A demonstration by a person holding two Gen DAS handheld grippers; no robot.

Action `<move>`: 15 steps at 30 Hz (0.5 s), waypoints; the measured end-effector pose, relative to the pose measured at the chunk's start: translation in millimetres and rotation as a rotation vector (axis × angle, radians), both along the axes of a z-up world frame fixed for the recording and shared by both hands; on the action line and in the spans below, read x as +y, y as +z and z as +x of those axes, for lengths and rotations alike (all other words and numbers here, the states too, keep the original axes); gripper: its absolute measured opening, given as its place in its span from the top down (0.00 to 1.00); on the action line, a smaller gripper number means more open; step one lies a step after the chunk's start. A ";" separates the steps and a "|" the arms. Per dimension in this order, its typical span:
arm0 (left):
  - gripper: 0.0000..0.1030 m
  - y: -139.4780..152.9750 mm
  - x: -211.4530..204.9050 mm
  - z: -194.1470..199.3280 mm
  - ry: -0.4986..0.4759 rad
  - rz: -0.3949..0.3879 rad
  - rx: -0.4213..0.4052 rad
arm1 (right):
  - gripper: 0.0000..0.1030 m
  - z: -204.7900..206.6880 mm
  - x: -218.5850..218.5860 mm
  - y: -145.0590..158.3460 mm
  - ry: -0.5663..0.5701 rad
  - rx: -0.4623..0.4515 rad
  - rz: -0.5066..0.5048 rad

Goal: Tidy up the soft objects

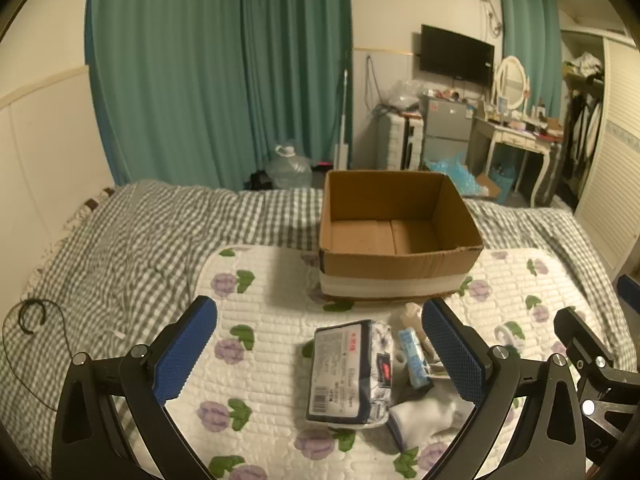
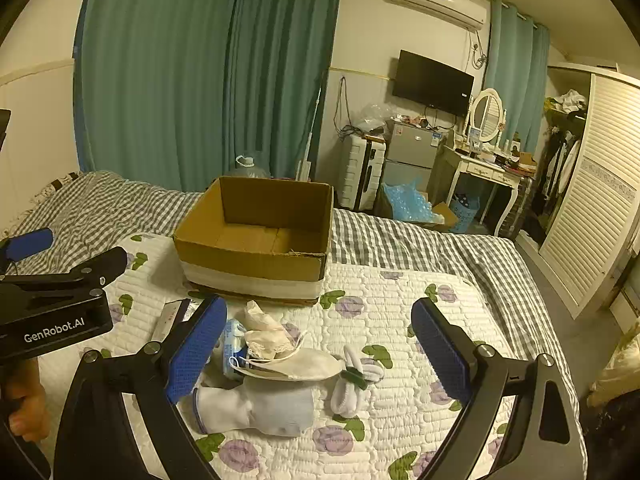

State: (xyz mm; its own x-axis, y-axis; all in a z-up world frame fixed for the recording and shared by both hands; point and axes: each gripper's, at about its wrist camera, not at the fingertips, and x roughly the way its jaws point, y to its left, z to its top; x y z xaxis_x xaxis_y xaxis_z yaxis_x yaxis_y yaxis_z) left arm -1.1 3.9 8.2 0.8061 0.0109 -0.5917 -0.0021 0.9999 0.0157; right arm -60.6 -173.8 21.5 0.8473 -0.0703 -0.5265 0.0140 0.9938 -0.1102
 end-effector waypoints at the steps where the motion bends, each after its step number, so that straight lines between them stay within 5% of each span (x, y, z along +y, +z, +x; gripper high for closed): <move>1: 0.00 0.8 0.3 0.2 0.000 0.001 0.000 | 0.09 0.1 0.2 0.0 0.000 0.000 0.000; 15: 0.00 -1.3 -2.1 -1.3 0.004 -0.001 -0.002 | 0.09 -0.8 1.4 1.2 0.004 -0.007 -0.004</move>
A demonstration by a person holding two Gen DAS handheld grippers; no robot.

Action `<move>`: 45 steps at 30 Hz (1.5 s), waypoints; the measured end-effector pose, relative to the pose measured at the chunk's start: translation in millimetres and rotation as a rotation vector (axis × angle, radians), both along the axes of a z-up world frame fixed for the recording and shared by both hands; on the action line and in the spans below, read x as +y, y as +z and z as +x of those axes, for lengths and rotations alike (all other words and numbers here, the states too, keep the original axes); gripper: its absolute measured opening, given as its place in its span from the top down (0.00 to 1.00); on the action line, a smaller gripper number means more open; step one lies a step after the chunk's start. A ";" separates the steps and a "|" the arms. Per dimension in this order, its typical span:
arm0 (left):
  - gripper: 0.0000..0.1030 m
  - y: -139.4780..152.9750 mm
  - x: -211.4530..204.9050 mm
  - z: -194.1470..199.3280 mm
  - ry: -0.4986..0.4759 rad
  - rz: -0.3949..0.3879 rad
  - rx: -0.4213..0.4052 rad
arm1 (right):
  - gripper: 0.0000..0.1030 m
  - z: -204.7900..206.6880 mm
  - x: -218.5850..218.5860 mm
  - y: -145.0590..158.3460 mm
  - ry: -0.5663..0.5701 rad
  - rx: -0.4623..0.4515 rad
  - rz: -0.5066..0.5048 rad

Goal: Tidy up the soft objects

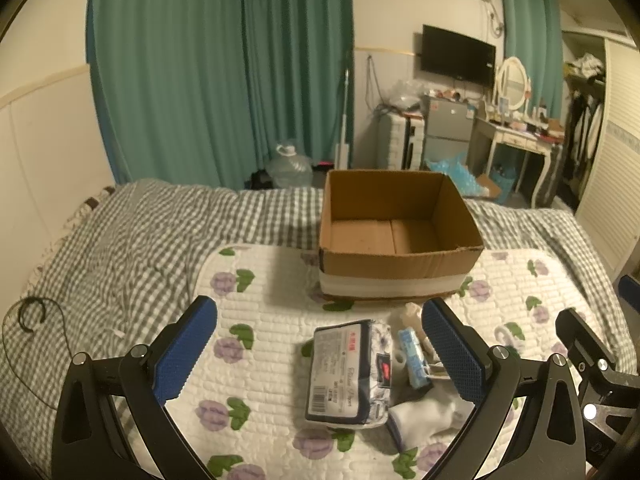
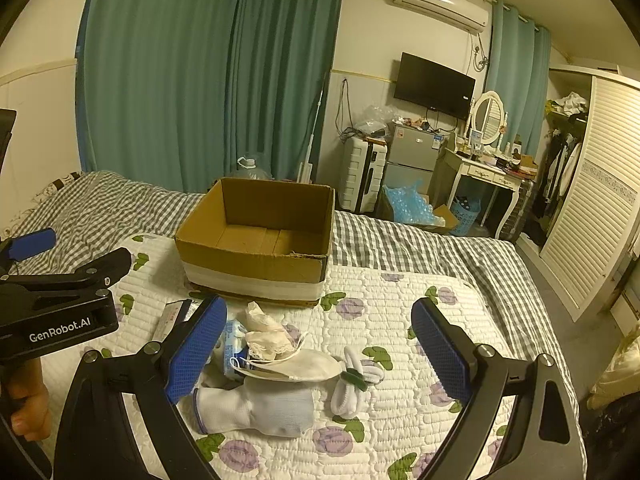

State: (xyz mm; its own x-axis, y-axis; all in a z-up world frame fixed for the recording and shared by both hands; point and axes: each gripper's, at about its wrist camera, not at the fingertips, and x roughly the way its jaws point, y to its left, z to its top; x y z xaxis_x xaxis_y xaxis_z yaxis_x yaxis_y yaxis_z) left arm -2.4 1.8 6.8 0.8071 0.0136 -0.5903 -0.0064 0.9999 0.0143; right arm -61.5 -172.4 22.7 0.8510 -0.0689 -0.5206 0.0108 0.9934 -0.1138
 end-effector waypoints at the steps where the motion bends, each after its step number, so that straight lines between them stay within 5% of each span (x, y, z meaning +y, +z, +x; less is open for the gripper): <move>1: 0.00 -0.4 -0.3 0.1 -0.001 0.002 0.000 | 0.09 -0.1 0.0 0.2 0.001 0.000 0.001; 45: 0.00 -6.9 2.2 -0.3 0.019 -0.024 -0.003 | 0.09 -3.3 -4.0 1.5 0.019 -0.001 0.045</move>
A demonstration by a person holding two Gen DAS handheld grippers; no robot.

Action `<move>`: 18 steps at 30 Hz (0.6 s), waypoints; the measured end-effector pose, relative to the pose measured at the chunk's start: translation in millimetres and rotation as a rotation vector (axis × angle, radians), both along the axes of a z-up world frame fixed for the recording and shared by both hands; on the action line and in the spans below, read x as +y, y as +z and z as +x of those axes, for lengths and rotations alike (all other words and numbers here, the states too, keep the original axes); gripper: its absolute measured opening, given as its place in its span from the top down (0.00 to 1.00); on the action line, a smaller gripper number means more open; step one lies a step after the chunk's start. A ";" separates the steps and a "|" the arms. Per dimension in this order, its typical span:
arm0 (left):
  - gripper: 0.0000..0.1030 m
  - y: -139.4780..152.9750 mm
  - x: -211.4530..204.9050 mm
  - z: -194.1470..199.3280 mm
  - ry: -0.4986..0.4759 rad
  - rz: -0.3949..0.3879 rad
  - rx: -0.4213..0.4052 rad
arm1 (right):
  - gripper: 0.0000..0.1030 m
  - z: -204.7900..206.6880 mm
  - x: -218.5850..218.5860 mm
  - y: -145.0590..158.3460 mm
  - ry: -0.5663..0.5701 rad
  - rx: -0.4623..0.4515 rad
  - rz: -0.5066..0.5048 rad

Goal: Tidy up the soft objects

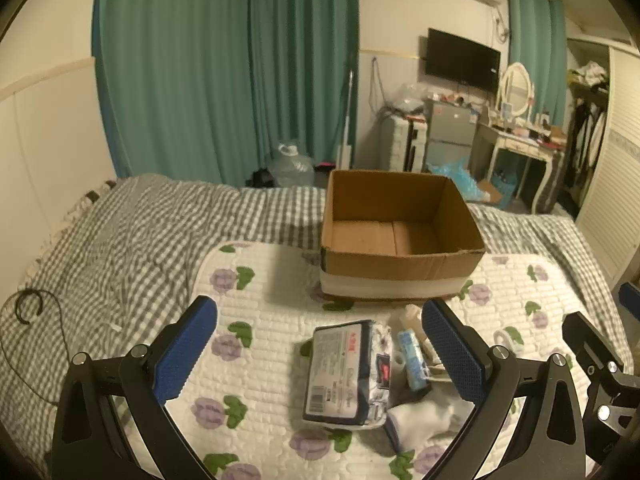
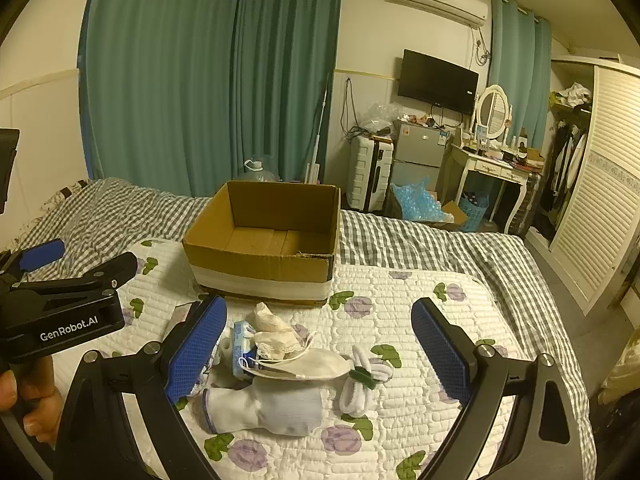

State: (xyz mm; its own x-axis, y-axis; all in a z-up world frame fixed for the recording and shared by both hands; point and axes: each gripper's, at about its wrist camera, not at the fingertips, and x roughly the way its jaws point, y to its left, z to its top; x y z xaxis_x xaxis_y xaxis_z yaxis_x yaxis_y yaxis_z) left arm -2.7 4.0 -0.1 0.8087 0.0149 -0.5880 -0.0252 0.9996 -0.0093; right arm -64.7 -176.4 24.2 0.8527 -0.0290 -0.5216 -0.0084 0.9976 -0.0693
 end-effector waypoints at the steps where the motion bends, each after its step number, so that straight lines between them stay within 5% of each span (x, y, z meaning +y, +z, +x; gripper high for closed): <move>1: 0.00 -0.2 0.0 0.2 0.000 0.000 0.001 | 0.09 0.0 0.3 0.1 0.000 0.000 -0.002; 18: 0.00 -4.2 5.1 8.4 -0.010 0.006 0.023 | 0.09 3.8 -4.7 -3.4 -0.004 0.009 0.000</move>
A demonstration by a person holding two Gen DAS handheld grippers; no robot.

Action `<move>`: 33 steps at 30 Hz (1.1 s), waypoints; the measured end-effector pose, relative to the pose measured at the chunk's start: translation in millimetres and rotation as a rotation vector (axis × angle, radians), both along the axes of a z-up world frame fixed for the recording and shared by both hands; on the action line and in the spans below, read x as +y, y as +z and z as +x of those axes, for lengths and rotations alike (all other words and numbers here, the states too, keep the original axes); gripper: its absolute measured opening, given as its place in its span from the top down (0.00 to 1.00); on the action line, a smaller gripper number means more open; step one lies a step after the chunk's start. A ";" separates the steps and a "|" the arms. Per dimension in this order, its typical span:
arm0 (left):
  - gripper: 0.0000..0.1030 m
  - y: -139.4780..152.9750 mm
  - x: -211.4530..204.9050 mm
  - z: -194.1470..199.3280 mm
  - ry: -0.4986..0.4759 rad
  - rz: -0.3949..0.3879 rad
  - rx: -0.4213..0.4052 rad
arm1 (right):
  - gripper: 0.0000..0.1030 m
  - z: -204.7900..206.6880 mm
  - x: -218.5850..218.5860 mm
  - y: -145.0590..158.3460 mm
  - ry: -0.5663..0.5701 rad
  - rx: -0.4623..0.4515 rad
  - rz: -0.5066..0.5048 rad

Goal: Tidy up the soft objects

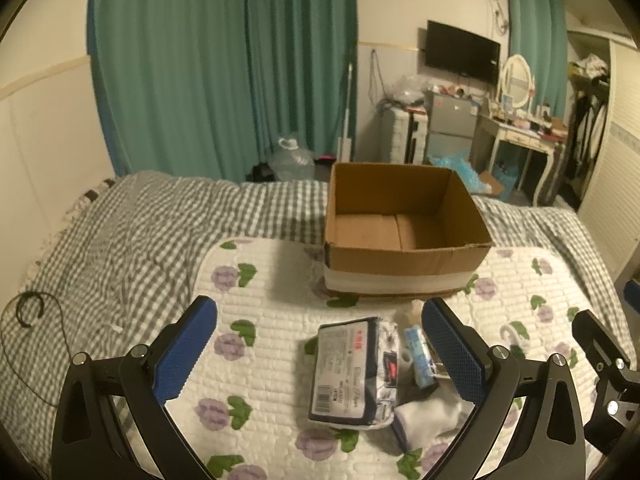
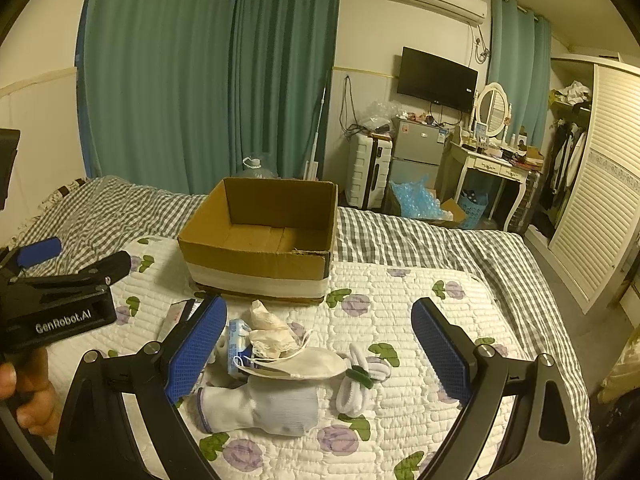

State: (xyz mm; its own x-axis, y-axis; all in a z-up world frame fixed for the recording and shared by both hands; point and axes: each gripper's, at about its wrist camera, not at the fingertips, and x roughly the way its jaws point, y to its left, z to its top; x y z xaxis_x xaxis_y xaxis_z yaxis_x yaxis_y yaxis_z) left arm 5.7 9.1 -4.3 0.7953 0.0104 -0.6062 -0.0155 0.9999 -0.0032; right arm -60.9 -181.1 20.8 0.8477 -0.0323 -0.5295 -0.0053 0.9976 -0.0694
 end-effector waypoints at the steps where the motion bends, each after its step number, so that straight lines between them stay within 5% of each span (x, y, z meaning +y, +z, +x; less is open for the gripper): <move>1: 0.00 0.3 3.3 1.4 0.008 -0.006 -0.005 | 0.09 -0.4 -0.7 0.2 0.005 -0.005 -0.001; 8: 0.00 -13.8 11.5 15.6 0.036 -0.011 0.036 | 0.09 6.7 -8.8 -6.1 0.025 0.003 0.025; 21: 0.00 -91.2 -0.3 31.7 -0.042 0.029 0.256 | 0.09 31.2 -22.2 -55.9 0.062 0.125 0.031; 26: 0.00 -106.5 -1.3 26.9 -0.070 -0.009 0.261 | 0.09 36.2 -29.1 -82.8 0.068 0.156 0.016; 33: 0.00 -118.1 -19.9 21.7 -0.130 0.047 0.272 | 0.09 47.8 -62.9 -118.0 0.043 0.194 0.066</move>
State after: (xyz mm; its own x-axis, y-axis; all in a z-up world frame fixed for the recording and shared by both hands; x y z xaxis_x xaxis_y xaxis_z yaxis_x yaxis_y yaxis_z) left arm 27.4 -10.8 -122.4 0.6005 -0.0479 -0.7982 0.1189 0.9924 0.0299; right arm -13.1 -244.0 -97.1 0.7297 0.0418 -0.6825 -0.0547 0.9985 0.0026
